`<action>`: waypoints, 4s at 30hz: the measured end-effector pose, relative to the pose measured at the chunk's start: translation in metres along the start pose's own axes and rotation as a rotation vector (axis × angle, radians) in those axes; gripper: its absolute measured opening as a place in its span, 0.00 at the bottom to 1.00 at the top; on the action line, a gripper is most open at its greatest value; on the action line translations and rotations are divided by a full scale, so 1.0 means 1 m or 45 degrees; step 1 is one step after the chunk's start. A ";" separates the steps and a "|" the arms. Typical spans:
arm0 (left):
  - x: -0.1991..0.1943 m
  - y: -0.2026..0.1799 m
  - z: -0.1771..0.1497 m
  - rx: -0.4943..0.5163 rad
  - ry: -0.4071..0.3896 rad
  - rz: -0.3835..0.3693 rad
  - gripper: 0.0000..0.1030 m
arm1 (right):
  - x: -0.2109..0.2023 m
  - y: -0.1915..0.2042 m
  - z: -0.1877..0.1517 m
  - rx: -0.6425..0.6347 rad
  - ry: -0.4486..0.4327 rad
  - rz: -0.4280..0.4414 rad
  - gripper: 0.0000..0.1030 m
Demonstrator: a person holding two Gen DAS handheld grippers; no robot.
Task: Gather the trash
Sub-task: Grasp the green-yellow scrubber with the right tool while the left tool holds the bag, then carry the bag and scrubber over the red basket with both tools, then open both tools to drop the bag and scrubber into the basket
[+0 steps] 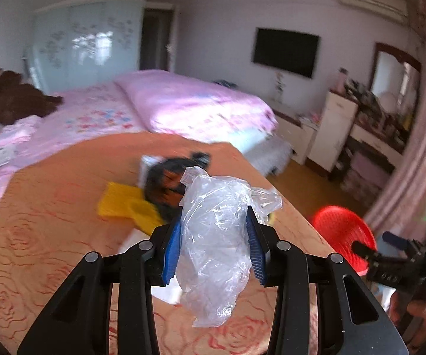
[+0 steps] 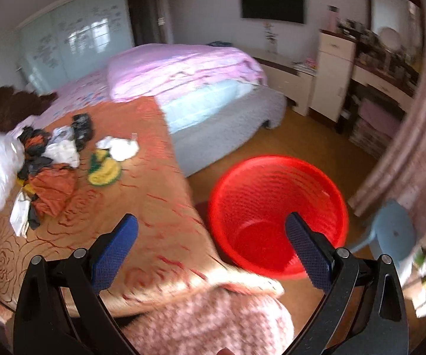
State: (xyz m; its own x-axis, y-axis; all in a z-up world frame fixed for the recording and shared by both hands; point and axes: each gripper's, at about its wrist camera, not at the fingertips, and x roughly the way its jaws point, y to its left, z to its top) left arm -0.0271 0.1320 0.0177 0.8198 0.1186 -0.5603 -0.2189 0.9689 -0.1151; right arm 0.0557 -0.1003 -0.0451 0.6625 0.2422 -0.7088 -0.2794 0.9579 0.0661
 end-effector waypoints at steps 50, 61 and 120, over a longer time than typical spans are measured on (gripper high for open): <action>0.012 0.003 0.006 -0.020 0.021 0.062 0.37 | 0.012 0.064 0.043 -0.113 -0.032 0.296 0.39; 0.023 -0.033 0.013 0.072 0.037 -0.032 0.37 | -0.018 0.037 0.055 -0.059 -0.118 0.254 0.39; 0.156 -0.228 -0.023 0.424 0.450 -0.557 0.66 | 0.035 -0.139 0.000 0.327 0.145 -0.125 0.58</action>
State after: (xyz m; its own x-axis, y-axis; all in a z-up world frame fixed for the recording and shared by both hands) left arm 0.1379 -0.0751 -0.0625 0.5599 -0.3253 -0.7620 0.3177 0.9337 -0.1652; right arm 0.1178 -0.2254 -0.0793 0.5912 0.1413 -0.7941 -0.0230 0.9871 0.1585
